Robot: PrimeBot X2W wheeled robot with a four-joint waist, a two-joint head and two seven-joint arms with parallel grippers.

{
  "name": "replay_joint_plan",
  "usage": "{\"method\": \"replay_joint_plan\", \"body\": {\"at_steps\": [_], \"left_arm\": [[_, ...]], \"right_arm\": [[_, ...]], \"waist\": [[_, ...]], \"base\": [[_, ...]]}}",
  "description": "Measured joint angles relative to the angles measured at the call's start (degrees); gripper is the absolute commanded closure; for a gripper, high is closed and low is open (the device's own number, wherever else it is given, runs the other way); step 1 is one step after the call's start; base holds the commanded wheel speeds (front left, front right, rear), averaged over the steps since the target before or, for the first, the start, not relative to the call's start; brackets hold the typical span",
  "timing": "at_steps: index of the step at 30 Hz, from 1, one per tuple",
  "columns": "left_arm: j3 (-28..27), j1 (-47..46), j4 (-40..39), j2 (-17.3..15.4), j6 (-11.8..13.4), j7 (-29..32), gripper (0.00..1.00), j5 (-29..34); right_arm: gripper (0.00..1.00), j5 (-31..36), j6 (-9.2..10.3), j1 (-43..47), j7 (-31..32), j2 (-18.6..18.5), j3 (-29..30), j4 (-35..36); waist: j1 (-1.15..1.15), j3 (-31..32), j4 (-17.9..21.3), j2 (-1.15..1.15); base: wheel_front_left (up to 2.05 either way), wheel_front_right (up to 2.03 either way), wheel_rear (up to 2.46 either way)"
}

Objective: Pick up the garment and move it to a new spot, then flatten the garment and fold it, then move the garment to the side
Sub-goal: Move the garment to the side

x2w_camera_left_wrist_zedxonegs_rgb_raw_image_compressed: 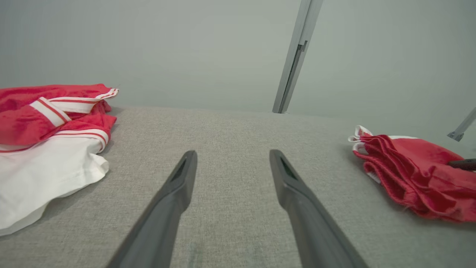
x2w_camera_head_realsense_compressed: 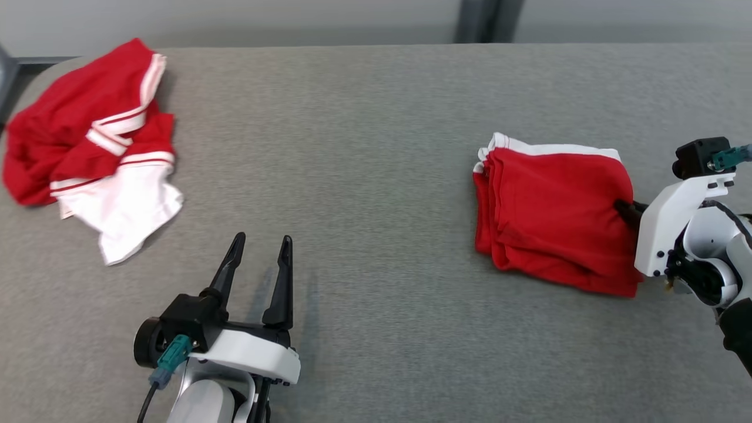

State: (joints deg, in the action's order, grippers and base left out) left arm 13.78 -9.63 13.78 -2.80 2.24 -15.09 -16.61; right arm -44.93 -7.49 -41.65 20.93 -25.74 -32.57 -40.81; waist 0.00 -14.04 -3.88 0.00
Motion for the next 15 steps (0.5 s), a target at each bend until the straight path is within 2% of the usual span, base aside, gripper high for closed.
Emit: {"method": "replay_joint_plan", "body": {"at_steps": [15], "left_arm": [[2.2, -5.3, 1.4, -1.4, -1.4, 0.3, 0.00, 3.1]], "right_arm": [[1.00, -0.6, 0.00, -8.7, -5.9, -0.8, -6.2, -3.1]], "waist": [[0.00, -4.4, 16.5, 0.00]], "base": [[0.00, 0.00, 0.00]]}}
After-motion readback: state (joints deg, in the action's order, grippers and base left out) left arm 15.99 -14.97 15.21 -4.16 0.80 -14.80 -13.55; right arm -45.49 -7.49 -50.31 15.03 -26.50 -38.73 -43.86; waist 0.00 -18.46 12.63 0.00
